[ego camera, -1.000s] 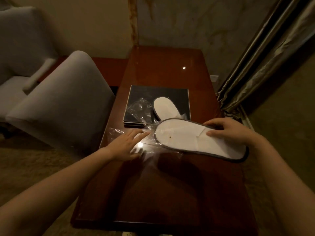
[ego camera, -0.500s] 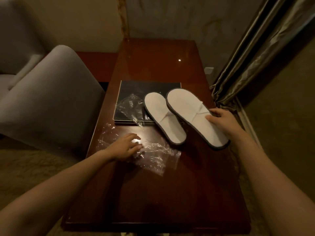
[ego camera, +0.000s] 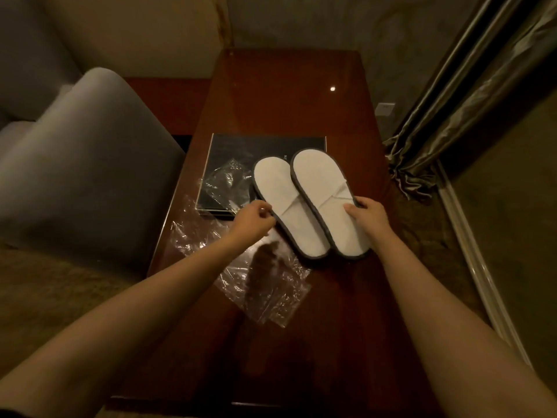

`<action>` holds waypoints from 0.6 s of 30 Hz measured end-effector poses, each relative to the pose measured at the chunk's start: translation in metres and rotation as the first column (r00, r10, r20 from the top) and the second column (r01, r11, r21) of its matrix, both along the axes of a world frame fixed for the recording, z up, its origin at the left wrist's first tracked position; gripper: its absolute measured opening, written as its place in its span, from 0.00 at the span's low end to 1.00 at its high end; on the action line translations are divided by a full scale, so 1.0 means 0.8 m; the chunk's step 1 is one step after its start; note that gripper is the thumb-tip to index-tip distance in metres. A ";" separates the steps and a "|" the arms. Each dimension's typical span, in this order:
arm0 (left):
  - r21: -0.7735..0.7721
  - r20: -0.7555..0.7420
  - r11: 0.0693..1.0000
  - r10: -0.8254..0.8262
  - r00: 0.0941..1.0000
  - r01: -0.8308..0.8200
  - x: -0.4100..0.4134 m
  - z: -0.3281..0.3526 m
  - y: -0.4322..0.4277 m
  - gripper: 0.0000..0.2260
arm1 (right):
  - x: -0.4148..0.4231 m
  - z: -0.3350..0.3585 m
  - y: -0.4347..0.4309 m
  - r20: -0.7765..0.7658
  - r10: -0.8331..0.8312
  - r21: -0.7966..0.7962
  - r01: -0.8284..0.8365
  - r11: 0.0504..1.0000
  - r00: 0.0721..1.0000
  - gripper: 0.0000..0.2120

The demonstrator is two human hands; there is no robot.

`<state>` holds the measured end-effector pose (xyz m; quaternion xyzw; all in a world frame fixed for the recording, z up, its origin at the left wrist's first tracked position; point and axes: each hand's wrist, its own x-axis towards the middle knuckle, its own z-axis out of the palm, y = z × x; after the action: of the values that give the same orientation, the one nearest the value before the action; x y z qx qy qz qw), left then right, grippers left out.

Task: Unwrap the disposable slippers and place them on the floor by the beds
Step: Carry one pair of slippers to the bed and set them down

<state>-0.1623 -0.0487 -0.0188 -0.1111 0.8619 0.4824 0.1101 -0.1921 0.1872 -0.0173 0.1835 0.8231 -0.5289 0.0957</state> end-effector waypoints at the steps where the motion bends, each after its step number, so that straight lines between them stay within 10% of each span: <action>1: 0.113 0.092 0.987 0.105 0.990 -0.115 -0.009 0.002 0.013 0.12 | -0.002 -0.004 0.000 0.014 -0.008 -0.019 0.008 1.000 1.000 0.18; 7: 0.288 0.482 0.862 0.245 0.841 -0.416 -0.034 -0.012 0.061 0.16 | -0.008 -0.023 0.000 0.052 -0.050 -0.135 0.056 0.989 0.997 0.18; 18: 0.551 0.312 0.659 0.406 0.859 -0.512 -0.036 0.003 0.060 0.19 | -0.024 -0.010 0.004 0.069 -0.055 -0.326 0.075 0.942 0.996 0.20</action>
<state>-0.1908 -0.0006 -0.0165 -0.3222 0.5874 0.7376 0.0840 -0.2113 0.1905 -0.0254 0.2075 0.7139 -0.6557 0.1316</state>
